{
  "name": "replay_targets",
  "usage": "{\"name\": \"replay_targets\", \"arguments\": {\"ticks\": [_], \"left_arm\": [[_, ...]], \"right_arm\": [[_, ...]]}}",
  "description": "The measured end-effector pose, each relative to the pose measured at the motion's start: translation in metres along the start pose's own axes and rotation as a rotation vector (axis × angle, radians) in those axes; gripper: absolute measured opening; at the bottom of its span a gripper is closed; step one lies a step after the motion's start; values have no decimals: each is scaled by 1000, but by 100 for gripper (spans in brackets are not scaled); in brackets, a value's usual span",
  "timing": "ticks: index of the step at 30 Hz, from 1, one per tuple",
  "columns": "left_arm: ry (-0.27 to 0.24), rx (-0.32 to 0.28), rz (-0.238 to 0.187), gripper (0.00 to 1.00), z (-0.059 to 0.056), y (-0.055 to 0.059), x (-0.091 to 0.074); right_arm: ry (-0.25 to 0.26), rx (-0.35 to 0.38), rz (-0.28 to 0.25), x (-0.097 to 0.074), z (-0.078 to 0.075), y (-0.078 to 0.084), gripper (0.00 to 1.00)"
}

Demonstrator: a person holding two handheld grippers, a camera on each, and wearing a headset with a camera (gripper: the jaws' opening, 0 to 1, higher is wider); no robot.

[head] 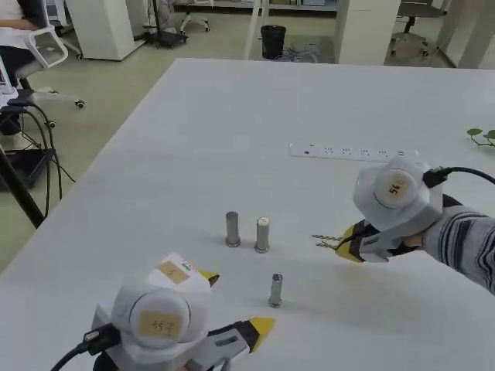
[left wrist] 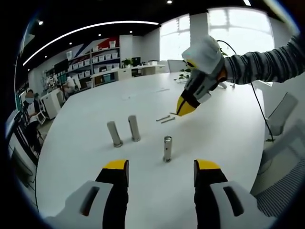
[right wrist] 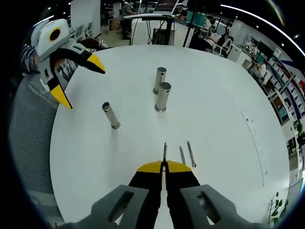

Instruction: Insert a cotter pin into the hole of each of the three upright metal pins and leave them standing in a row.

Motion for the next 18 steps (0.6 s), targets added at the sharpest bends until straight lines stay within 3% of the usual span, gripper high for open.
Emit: {"name": "replay_targets", "arguments": {"ticks": [7,14,18], "left_arm": [[18,20,10,45,-1,-7,3],[40,-6,-14,40,-2,-14,4],[53,9,-22,35,-4,-18,5]], "right_arm": [[-25,-93,-48,-9,21,-7,0],[-45,-167,-98,-14,41,-15,0],[-39,-210,-155,-16,51,-20,0]]}}
Point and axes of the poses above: the centre of the closed fingertips' face, and the gripper's own axes: x roughly forward along the fingers, z roughly to its left, y roughly out of its underside, the point moved 7 cm from there along -x, roughly backward along the fingers, and after that the axes turned 15 degrees about x, right-handed, at the moved point
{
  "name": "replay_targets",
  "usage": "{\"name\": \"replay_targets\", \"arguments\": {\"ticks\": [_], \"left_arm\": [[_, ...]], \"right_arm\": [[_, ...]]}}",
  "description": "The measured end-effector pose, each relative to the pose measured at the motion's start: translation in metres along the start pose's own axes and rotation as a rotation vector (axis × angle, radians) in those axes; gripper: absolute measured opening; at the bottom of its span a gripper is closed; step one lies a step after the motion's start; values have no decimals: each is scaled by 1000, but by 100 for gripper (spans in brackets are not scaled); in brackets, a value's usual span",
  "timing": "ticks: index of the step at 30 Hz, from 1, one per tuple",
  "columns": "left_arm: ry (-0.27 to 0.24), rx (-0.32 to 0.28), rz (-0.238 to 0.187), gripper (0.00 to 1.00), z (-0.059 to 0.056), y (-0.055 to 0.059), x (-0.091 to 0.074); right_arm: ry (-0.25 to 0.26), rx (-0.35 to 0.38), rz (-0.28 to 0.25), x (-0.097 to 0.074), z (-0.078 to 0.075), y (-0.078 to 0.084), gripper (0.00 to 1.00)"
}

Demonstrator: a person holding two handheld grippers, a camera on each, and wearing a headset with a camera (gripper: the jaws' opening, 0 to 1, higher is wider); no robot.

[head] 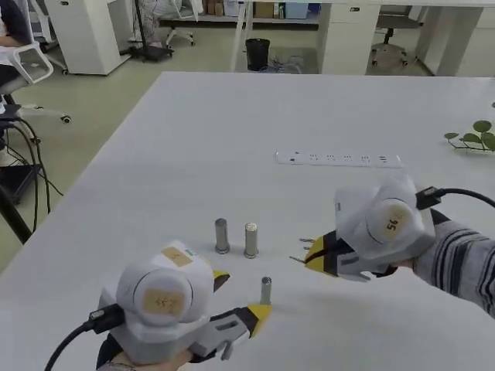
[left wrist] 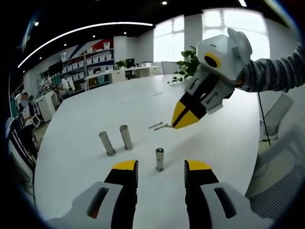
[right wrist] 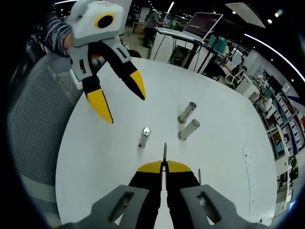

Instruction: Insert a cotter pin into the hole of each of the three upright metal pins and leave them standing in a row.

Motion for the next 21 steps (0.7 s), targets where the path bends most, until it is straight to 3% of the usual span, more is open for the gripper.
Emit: {"name": "replay_targets", "arguments": {"ticks": [10,17,21], "left_arm": [[39,-40,-18,28,-5,-6,2],[73,-130,-48,21,-8,-8,3],[89,-183,-58,17,-9,-7,3]], "right_arm": [[-31,-79,-72,-1,22,-9,0],[-40,-193,-89,-3,38,-14,0],[-49,-215,-96,-4,45,-17,0]]}}
Point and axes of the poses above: the centre of the closed fingertips' face, and the gripper's own axes: x roughly forward along the fingers, z roughly to its left, y roughly out of its underside, the point moved 7 cm from there along -x, roughly backward along the fingers, and after that the axes turned 15 degrees about x, right-handed, at the moved point
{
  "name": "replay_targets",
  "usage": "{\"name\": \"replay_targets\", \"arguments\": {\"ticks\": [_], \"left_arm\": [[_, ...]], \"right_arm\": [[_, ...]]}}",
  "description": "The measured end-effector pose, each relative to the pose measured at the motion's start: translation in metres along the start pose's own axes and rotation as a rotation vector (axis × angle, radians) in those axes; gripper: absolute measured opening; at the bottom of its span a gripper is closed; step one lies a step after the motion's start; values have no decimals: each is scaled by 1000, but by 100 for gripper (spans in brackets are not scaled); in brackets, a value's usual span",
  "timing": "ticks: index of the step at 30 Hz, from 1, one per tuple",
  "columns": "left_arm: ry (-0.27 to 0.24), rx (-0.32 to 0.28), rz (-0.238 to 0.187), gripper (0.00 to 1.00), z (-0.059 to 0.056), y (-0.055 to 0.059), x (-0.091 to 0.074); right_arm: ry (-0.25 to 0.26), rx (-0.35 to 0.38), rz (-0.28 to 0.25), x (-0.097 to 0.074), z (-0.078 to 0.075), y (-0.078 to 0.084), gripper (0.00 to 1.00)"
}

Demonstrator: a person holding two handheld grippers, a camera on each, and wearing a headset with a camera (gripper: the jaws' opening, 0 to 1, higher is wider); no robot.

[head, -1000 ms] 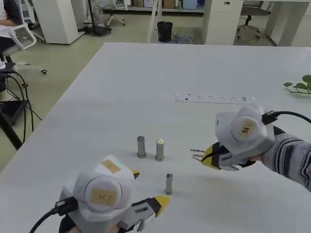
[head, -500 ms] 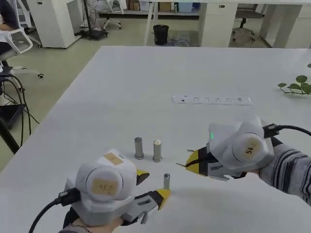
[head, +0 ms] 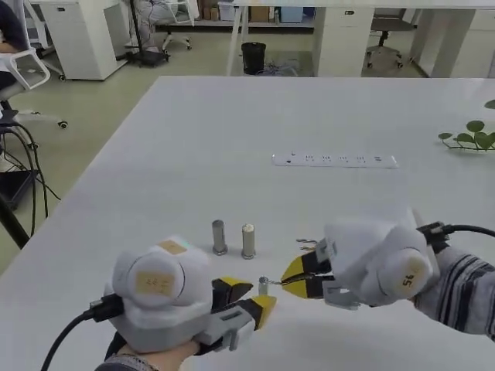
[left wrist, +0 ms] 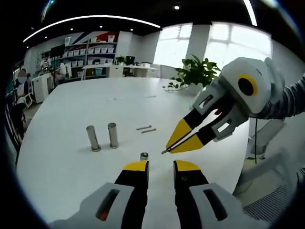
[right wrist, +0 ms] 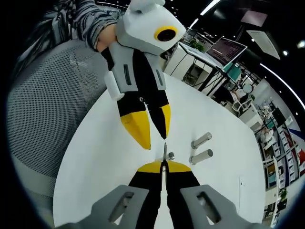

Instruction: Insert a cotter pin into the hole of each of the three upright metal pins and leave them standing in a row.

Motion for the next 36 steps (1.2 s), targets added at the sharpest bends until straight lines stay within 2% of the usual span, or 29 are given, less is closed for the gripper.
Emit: {"name": "replay_targets", "arguments": {"ticks": [8,12,16,18,23,30,32,34,36], "left_arm": [[35,-124,-48,8,-4,1,-2],[39,-152,-55,5,-4,2,-3],[64,-207,-93,3,-6,-1,-3],[64,-217,-94,2,-6,-1,-3],[75,-219,-99,0,-9,-1,-3],[82,-192,-95,0,-10,0,-3],[85,-170,-97,0,-10,0,-3],[79,-118,-107,0,-10,-1,-4],[92,-49,-96,0,-11,-2,-4]], "right_arm": [[-15,-32,-7,-1,6,-4,0],[-20,-39,-16,-2,8,-5,0],[-24,-50,-13,-2,11,-6,0],[-25,-52,-17,-2,12,-6,0],[-33,-42,-23,-1,13,-7,0],[-43,-34,-26,0,14,-7,0],[-43,-33,-28,0,14,-6,0],[-27,-26,-36,-1,13,-7,0],[-37,-7,-35,-1,13,-7,0]]}}
Point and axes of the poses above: the centre of the closed fingertips' face, and the gripper's own axes: x roughly forward along the fingers, z roughly to its left, y roughly out of its underside, the point moved 7 cm from there along -x, roughly backward along the fingers, and after that the axes turned 15 degrees about x, right-handed, at the moved point
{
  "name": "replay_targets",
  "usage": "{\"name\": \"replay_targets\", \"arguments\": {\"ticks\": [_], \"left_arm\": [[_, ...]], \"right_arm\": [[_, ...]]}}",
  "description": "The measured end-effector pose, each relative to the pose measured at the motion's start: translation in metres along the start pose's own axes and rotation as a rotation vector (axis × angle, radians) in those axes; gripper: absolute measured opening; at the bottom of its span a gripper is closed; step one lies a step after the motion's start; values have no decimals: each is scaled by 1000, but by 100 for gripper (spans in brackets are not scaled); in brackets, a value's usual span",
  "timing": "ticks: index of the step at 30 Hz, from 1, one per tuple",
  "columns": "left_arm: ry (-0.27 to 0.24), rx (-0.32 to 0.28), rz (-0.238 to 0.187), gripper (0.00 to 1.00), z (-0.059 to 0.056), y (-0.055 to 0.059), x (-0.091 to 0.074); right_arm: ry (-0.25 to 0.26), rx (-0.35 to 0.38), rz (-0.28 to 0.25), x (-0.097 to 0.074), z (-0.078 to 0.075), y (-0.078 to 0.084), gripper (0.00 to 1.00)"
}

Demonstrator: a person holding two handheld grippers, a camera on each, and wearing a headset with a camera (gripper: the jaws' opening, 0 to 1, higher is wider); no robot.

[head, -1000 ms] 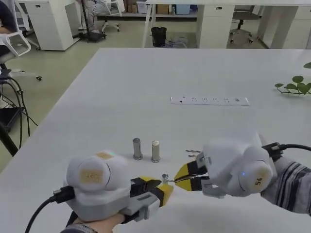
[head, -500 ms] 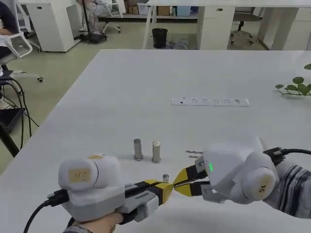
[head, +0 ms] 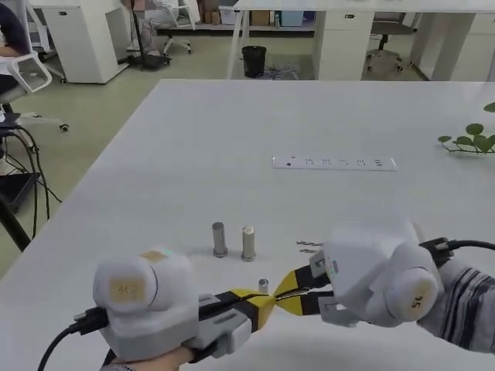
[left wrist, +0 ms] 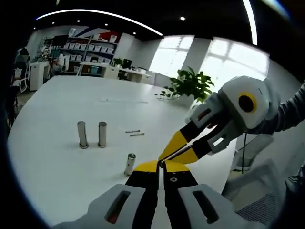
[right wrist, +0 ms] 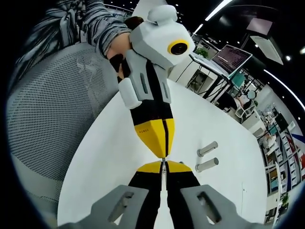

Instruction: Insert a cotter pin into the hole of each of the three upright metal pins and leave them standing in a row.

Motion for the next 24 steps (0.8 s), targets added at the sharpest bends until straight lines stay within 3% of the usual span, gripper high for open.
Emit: {"name": "replay_targets", "arguments": {"ticks": [3,9,13,14,24], "left_arm": [[5,58,11,0,-1,-1,0],[53,245,43,0,-6,-5,0],[86,295,27,0,-9,-8,0],[93,340,45,0,-9,-8,0],[133,457,78,0,-12,-8,0]], "right_arm": [[7,9,9,-1,-1,2,0],[-4,60,1,-3,-1,5,1],[-22,70,6,-3,2,7,0],[-25,74,6,-3,2,7,0],[-49,92,22,-4,6,9,0]]}}
Point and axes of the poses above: the centre of the closed fingertips' face, and the gripper's own axes: x roughly forward along the fingers, z roughly to its left, y roughly out of its underside, the point moved 7 cm from there along -x, roughly backward along the fingers, and after that the axes turned 15 degrees about x, right-handed, at the moved point
